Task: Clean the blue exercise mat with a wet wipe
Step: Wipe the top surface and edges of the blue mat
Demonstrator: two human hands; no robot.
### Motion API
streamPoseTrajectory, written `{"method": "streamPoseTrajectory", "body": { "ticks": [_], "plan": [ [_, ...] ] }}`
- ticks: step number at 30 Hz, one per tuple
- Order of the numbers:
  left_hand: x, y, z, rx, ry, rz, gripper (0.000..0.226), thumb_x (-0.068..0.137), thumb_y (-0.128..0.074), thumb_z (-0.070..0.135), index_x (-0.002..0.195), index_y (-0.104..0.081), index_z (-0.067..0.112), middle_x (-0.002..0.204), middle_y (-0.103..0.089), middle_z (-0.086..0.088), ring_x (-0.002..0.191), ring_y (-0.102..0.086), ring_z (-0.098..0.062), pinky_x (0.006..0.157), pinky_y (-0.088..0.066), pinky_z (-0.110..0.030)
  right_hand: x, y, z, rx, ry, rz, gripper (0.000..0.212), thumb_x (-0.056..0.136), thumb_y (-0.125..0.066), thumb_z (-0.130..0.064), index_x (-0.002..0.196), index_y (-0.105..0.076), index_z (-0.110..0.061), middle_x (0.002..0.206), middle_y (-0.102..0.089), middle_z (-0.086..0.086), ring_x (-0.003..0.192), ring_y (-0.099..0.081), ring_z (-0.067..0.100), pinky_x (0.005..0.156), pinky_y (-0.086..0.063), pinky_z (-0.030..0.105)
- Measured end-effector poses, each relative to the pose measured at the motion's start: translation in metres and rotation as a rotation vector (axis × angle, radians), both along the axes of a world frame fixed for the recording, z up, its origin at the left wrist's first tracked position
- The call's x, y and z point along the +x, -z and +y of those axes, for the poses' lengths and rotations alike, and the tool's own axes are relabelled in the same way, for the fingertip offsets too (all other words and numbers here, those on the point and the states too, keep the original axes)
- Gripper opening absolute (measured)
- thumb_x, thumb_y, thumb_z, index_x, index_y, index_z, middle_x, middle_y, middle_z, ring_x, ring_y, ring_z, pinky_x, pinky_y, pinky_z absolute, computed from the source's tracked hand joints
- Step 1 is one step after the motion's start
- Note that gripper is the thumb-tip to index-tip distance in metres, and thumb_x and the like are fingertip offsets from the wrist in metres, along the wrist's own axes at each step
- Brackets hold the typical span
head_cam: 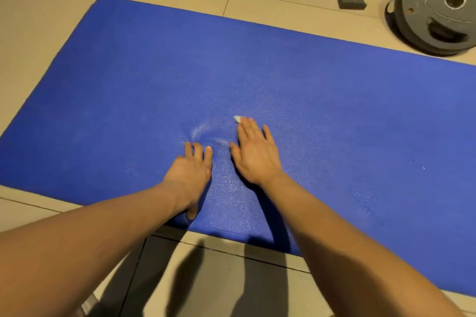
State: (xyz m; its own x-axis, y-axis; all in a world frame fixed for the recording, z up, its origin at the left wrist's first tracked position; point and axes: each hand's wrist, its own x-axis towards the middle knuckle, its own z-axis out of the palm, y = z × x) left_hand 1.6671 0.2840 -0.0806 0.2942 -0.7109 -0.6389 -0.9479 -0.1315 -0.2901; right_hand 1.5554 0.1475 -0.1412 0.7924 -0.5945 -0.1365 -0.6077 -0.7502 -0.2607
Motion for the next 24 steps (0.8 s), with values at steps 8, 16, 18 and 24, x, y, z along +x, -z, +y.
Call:
{"method": "streamPoseTrajectory", "body": {
  "ticks": [8, 16, 18, 24],
  "plan": [
    [-0.003, -0.002, -0.002, 0.015, -0.005, 0.001, 0.158, 0.056, -0.095, 0.056, 0.156, 0.010, -0.009, 0.157, -0.012, -0.036, 0.147, -0.017, -0.057, 0.101, -0.050, -0.041, -0.112, 0.005, -0.047, -0.073, 0.613, 0.092, 0.063, 0.103, -0.039, -0.047, 0.144, -0.046, 0.001, 0.164, -0.028, 0.006, 0.151, -0.023, 0.025, 0.119, -0.022, 0.055],
    [-0.006, -0.002, -0.004, 0.049, 0.000, -0.003, 0.160, 0.056, -0.094, 0.057, 0.155, 0.012, -0.010, 0.158, -0.009, -0.037, 0.148, -0.015, -0.057, 0.102, -0.051, -0.041, 0.004, -0.011, 0.039, 0.080, 0.430, 0.146, 0.069, 0.107, -0.028, -0.043, 0.158, -0.015, 0.002, 0.169, -0.002, 0.014, 0.156, -0.004, 0.030, 0.125, -0.012, 0.047],
    [-0.006, -0.001, -0.006, 0.061, 0.013, -0.016, 0.159, 0.058, -0.094, 0.056, 0.154, 0.014, -0.011, 0.158, -0.007, -0.037, 0.147, -0.014, -0.058, 0.097, -0.056, -0.038, 0.010, -0.015, 0.045, 0.100, 0.340, 0.198, 0.067, 0.107, -0.028, -0.041, 0.159, -0.013, 0.000, 0.170, 0.000, 0.012, 0.156, -0.003, 0.028, 0.125, -0.014, 0.047],
    [0.000, -0.004, -0.002, 0.023, 0.064, 0.016, 0.138, 0.075, -0.086, 0.052, 0.156, 0.005, -0.012, 0.159, -0.008, -0.036, 0.144, -0.017, -0.060, 0.101, -0.054, -0.045, -0.020, -0.076, -0.001, 0.297, 0.103, 0.359, 0.070, 0.102, -0.048, -0.025, 0.162, -0.013, -0.019, 0.170, 0.004, 0.002, 0.151, -0.025, 0.029, 0.113, -0.038, 0.048]
  ]
}}
